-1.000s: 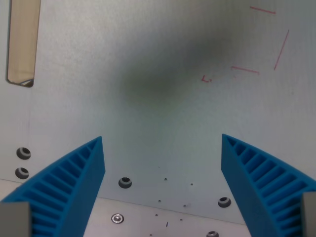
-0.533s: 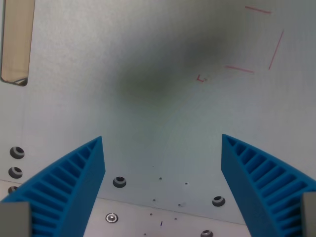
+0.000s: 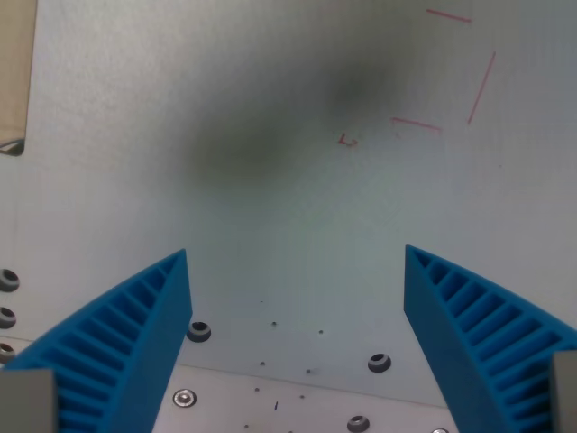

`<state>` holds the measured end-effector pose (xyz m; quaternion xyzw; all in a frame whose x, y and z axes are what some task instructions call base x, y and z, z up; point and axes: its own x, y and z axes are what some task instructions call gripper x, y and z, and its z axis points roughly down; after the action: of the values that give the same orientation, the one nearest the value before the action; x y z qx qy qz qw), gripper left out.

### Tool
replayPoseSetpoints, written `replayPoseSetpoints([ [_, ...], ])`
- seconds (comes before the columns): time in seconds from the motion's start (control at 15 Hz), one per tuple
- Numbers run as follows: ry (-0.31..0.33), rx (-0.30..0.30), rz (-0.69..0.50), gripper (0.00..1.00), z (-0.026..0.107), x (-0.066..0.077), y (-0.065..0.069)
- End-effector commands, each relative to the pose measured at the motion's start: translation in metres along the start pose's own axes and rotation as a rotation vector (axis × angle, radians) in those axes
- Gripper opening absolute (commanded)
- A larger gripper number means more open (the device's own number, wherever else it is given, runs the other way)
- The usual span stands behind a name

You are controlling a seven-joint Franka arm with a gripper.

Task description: Rotate around base negative x

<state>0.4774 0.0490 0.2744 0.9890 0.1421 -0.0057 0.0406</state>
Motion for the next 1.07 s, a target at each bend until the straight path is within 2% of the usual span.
replayPoseSetpoints([
  [0.07,-0.060,-0.186,0.017,1.00,-0.0019,0.0009,-0.0032],
  [1.07,-0.111,-0.353,0.015,1.00,-0.0019,0.0009,-0.0032],
])
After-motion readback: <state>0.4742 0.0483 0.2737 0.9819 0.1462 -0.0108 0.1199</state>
